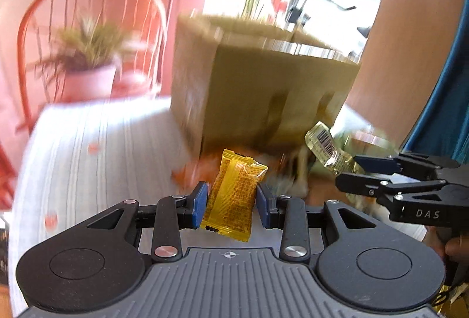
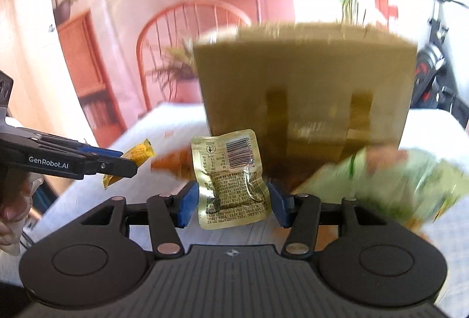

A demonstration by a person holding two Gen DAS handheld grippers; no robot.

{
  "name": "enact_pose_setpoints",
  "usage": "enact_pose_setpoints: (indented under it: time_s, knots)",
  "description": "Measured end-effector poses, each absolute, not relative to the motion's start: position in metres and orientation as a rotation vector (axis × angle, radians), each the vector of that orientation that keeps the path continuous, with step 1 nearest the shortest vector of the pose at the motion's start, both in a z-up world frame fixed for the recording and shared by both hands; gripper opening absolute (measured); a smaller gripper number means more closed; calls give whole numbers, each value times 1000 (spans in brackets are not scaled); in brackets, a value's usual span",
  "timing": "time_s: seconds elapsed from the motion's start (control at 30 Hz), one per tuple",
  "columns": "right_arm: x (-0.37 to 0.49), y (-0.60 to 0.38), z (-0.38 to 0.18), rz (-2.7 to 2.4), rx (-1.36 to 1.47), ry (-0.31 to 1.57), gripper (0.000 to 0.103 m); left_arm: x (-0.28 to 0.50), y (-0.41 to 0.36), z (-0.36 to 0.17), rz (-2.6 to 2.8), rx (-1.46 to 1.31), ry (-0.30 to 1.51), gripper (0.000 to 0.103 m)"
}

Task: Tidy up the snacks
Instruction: 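Lift both snacks into the cardboard box and open both tools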

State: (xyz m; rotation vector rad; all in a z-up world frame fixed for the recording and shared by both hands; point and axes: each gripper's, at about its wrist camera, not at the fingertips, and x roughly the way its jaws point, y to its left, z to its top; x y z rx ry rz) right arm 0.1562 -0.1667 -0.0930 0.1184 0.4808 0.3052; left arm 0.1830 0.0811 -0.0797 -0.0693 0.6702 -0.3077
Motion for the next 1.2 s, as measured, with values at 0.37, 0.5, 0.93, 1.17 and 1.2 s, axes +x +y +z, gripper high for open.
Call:
enact_pose_setpoints:
  time_s: [0.37,0.5,0.93,1.17,1.2]
  knots:
    - [190,-200,1,192,106,261,55,256,43,13,-338,-66,491,38]
    - [226,-218,24,140,115,244,55,299,18,32,-295,-38,496,38]
    - [343,-263,-9,-40,209,470,56,401,-30,-14,-145,79,625,39]
    - [341,-259,-15,-42,182,488,67,400,-13,-23,-190,44,674,65]
    - [338,-258,-14,-42,186,487,67,398,-9,-22,-190,25,675,65]
